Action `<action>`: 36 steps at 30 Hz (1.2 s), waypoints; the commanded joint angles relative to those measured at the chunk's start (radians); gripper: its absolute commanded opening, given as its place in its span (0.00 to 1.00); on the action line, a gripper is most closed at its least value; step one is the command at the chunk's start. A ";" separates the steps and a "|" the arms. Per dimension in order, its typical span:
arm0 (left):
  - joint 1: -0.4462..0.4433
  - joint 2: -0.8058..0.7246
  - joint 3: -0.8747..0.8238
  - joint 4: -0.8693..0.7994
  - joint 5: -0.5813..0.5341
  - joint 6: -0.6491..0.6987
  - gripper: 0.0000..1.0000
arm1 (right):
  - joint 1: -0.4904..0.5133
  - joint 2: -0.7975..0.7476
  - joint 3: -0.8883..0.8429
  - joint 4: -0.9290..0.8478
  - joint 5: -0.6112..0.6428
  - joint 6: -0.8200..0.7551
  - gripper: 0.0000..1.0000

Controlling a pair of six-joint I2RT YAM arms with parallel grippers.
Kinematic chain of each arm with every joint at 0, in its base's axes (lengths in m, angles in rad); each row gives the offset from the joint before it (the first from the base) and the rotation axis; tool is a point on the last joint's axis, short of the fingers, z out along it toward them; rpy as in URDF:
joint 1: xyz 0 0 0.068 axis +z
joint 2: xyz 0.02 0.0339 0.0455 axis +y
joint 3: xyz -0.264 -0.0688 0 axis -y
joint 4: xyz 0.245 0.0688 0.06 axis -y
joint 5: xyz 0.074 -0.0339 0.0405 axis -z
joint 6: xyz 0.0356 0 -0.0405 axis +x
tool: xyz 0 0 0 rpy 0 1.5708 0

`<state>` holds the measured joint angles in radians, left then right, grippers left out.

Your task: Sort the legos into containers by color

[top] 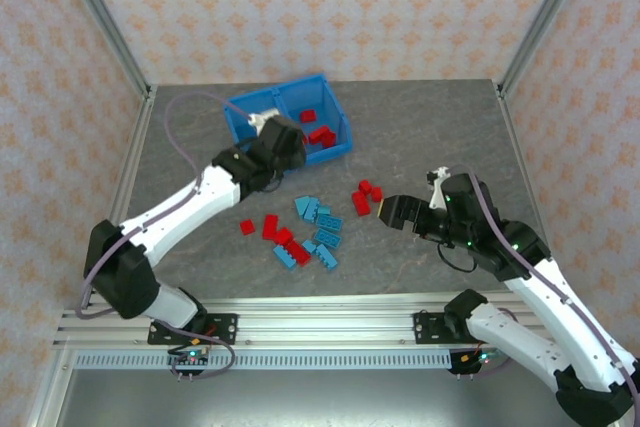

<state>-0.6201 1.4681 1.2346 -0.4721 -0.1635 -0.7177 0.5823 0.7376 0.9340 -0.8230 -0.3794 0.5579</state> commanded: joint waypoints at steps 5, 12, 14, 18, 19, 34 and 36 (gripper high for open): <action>-0.123 0.047 -0.156 0.000 -0.013 -0.026 0.47 | 0.017 0.034 -0.015 0.035 -0.031 0.000 0.96; -0.089 0.165 -0.164 0.024 0.014 0.030 0.53 | 0.027 0.032 -0.019 0.031 -0.015 0.007 0.96; -0.070 0.198 -0.156 0.045 0.045 0.038 0.53 | 0.030 0.031 -0.014 0.023 -0.006 0.007 0.96; -0.044 0.262 -0.140 0.084 0.091 0.052 0.53 | 0.034 0.023 -0.013 0.009 0.011 0.014 0.96; -0.038 0.279 -0.134 0.085 0.098 0.054 0.53 | 0.036 0.020 -0.014 0.006 0.013 0.015 0.96; 0.014 0.368 -0.221 0.222 0.195 0.074 0.67 | 0.044 0.011 -0.023 0.005 0.031 0.026 0.96; 0.014 0.386 -0.216 0.237 0.210 0.083 0.76 | 0.044 0.011 -0.026 0.007 0.031 0.030 0.96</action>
<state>-0.6086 1.7905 1.0554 -0.2298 0.0151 -0.6678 0.6193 0.7555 0.9199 -0.8143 -0.3706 0.5766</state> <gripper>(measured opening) 0.741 0.957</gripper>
